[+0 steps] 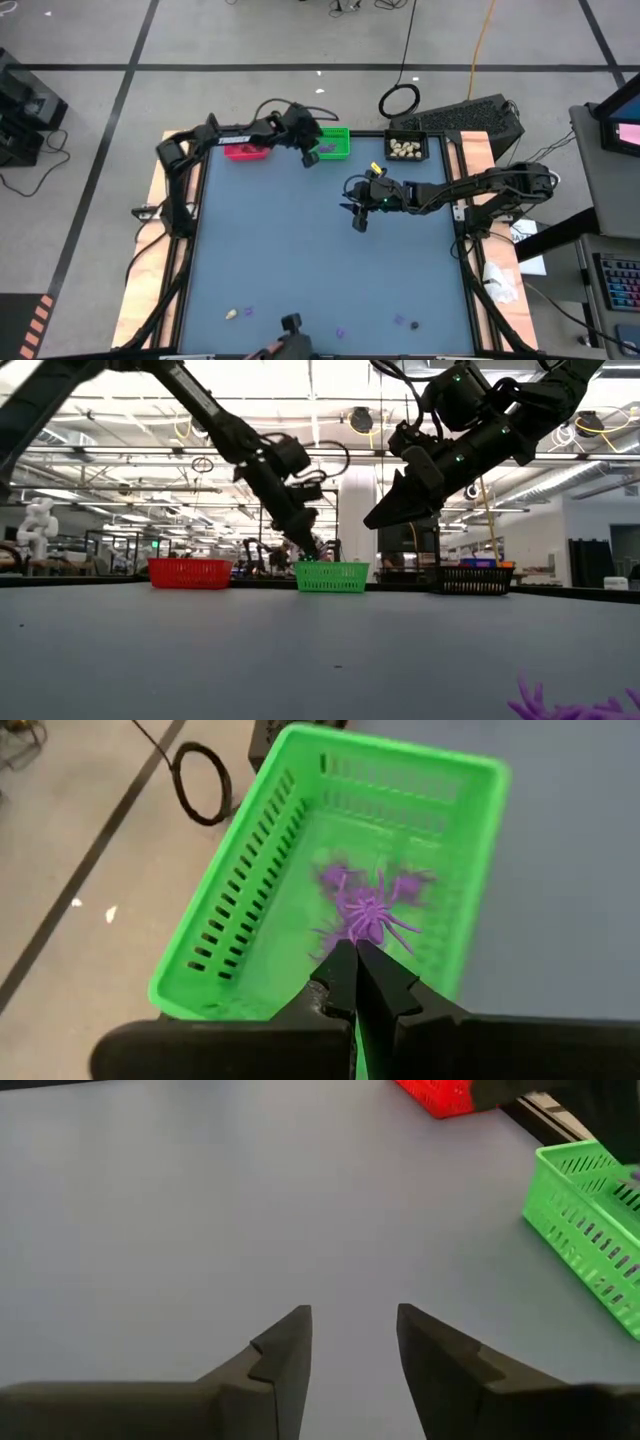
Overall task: Sort Halloween decoration
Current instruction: Put the purple spider toy into the green bin
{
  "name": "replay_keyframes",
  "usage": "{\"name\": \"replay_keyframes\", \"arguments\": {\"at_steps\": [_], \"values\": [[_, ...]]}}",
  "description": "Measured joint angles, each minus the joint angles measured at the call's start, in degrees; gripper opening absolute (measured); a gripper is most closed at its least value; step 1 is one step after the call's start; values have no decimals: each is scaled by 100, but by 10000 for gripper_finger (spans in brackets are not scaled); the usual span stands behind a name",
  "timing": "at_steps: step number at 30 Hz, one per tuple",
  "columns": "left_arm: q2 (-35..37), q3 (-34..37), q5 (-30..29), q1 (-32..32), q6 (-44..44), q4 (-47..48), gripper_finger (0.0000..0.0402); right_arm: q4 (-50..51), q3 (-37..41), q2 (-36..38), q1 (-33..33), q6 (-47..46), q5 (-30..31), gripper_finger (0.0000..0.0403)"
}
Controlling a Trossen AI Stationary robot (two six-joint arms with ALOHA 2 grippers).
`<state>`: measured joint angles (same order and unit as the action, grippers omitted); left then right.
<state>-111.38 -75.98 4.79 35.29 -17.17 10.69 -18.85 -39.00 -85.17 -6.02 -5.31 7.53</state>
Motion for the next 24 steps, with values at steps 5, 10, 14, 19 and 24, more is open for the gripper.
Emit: {"name": "replay_keyframes", "arguments": {"at_steps": [5,10,14,19,24], "values": [[-379,-264,100,147,29,90,0,7,0,0,0,-103,-2,141],[-399,-298,99,159,29,54,1,30,0,-2,0,-108,-4,141],[-387,-298,101,142,33,79,25,30,0,-2,0,-109,-6,141],[-380,-298,101,137,70,80,83,74,0,-2,0,-274,-9,141],[-294,-289,99,25,77,117,92,212,0,-1,75,-431,-11,141]]}}
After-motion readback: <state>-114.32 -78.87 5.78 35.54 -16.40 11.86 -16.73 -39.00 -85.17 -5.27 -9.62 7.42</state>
